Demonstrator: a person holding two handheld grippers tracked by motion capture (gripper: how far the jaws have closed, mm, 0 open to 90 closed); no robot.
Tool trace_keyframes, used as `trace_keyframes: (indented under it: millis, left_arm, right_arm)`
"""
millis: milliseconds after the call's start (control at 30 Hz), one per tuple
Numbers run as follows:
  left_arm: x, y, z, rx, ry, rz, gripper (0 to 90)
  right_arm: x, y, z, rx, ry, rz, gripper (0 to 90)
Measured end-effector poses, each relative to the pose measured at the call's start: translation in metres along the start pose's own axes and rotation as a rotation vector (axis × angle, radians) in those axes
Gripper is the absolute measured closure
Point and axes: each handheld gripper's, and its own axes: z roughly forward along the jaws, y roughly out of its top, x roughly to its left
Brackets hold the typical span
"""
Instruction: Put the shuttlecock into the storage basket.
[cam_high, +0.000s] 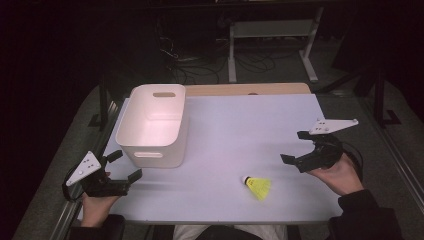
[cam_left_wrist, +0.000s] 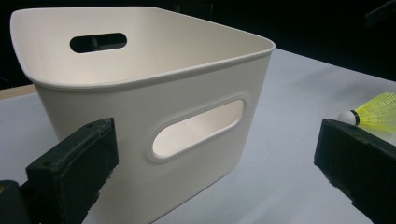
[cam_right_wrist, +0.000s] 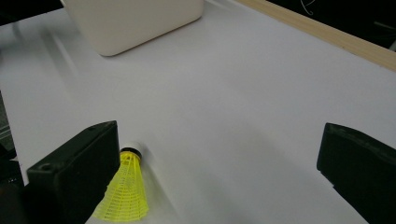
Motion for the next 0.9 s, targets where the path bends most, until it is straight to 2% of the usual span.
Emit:
trace_keyframes:
  millis: [500,900]
  left_arm:
    - [0.000,0.000,0.001,0.001,-0.005,0.002,0.0]
    - [0.001,0.001,0.001,-0.005,-0.010,0.000,0.0]
  right_arm:
    - [0.006,0.014,0.006,0.037,0.022,-0.029,0.0]
    - [0.013,0.026,0.020,0.074,0.043,-0.061,0.0]
